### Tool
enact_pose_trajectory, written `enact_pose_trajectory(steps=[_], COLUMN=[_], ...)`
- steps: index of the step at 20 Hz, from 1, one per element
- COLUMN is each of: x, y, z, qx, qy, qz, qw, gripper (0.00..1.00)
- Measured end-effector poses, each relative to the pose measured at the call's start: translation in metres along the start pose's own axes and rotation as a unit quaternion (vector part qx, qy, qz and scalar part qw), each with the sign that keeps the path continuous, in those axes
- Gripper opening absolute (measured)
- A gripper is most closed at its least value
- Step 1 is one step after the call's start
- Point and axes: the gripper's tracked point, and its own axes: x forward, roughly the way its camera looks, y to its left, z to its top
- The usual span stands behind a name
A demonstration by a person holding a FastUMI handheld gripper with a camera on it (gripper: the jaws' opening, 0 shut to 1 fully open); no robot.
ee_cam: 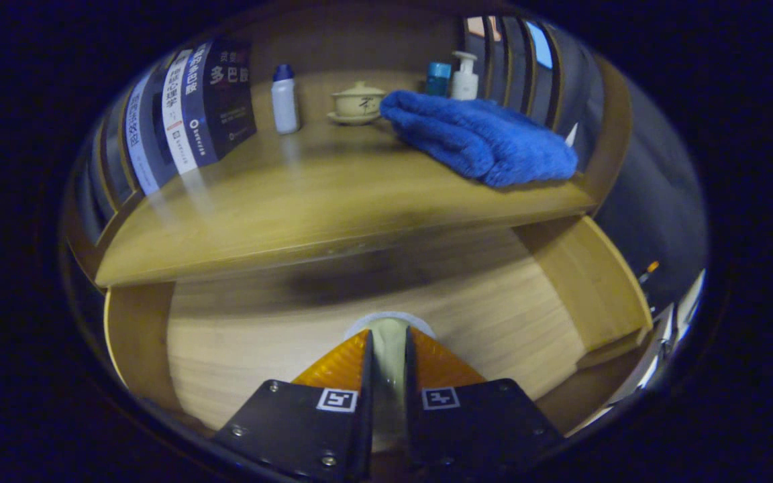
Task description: Pull open the drawer, take out the items inside it, and place them on the countertop above the cabinet.
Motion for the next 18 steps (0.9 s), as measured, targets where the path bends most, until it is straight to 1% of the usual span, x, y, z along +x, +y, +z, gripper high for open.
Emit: enact_pose_trajectory(steps=[2, 4, 6, 9, 11, 15, 16, 18], x=[-0.007, -0.016, -0.026, -0.048, -0.066, -0.098, -0.105, -0.111], y=[0.0, 0.005, 0.005, -0.001, -0.009, -0.019, -0.02, -0.013], z=[-0.003, -0.004, -0.002, 0.007, 0.02, 0.059, 0.071, 0.094], qx=[-0.016, -0.029, -0.039, -0.028, -0.021, -0.013, -0.009, 0.006], qy=[-0.003, -0.006, -0.014, -0.036, -0.061, -0.122, -0.138, -0.167], qz=[-0.016, -0.012, -0.017, -0.021, -0.029, -0.04, -0.038, -0.023], qw=[1.0, 0.999, 0.999, 0.999, 0.997, 0.992, 0.99, 0.986], gripper=[0.21, 0.21, 0.21, 0.21, 0.21, 0.21, 0.21, 0.2])
